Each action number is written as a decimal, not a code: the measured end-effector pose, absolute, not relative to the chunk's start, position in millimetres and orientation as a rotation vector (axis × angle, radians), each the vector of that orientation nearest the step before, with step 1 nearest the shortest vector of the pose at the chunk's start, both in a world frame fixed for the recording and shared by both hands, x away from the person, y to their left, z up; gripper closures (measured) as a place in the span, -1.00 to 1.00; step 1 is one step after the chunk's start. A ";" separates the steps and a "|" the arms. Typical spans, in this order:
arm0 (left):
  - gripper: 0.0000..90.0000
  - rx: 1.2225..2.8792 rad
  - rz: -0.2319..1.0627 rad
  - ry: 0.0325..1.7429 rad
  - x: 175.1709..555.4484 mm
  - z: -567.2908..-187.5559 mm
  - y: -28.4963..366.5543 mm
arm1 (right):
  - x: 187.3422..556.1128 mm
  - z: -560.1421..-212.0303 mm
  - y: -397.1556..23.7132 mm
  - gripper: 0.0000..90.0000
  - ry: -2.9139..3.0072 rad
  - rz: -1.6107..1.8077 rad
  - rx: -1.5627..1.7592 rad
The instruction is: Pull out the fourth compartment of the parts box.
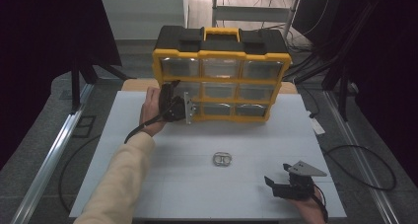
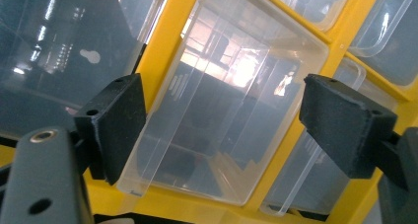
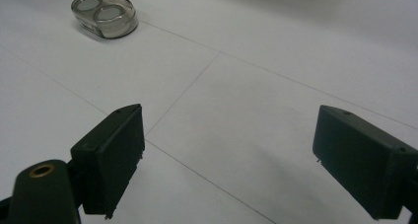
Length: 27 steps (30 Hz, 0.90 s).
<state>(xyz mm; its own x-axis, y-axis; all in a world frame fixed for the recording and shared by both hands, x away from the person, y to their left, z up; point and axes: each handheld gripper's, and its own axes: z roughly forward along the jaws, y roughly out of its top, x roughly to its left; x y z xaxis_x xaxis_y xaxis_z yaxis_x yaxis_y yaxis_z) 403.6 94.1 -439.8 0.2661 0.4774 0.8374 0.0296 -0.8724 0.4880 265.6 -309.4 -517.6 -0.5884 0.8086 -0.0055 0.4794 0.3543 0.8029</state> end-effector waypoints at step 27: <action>-0.09 2.097 1.784 0.444 402.4 -442.1 90.7 | 266.0 -518.4 -310.1 -0.71 2.221 1.091 1.141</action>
